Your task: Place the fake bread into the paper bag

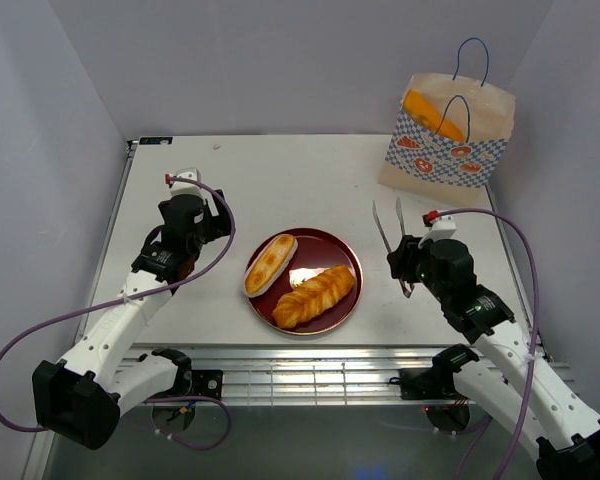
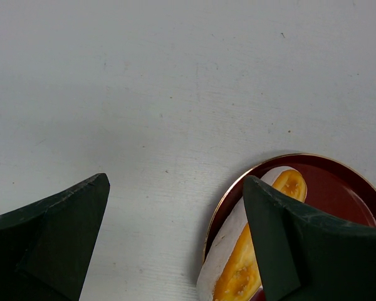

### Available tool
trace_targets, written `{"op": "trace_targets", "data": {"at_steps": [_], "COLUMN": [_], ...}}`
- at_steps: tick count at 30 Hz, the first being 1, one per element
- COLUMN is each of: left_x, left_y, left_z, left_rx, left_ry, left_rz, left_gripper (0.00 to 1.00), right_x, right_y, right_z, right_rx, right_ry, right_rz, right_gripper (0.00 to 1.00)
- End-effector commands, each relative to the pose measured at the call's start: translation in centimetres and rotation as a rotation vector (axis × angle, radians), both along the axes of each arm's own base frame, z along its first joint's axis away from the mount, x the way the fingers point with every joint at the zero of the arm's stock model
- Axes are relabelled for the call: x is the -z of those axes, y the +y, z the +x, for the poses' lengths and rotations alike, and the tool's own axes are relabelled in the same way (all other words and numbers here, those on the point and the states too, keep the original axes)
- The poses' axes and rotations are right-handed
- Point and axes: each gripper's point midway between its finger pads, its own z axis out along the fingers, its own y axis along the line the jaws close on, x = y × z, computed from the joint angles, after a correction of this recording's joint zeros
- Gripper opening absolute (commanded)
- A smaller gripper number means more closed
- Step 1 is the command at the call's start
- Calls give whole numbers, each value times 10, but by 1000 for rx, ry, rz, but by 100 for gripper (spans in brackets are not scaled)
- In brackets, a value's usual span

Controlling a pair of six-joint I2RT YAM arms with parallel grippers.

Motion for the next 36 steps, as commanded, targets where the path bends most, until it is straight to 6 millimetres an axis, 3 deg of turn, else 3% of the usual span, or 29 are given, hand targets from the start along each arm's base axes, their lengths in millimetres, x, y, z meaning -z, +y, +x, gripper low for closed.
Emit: {"op": "trace_targets", "data": {"at_steps": [1, 19, 27, 31, 36], "left_x": [-17, -6, -2, -1, 0], "left_y": [7, 9, 11, 11, 10], "left_z": [1, 4, 5, 6, 6], "left_rx": [-34, -41, -48, -49, -43], "left_ry": [-50, -14, 1, 4, 8], "left_rz": [15, 51, 63, 65, 65], "left_gripper": [98, 98, 98, 98, 98], "right_x": [-4, 68, 125, 133, 123], "right_y": [-22, -12, -4, -7, -4], "right_z": [20, 46, 37, 36, 37], "right_rx": [132, 178, 164, 178, 159], "right_ry": [-73, 21, 213, 245, 234], "right_rz": [-73, -95, -119, -111, -74], "right_gripper": [54, 66, 69, 71, 77]}}
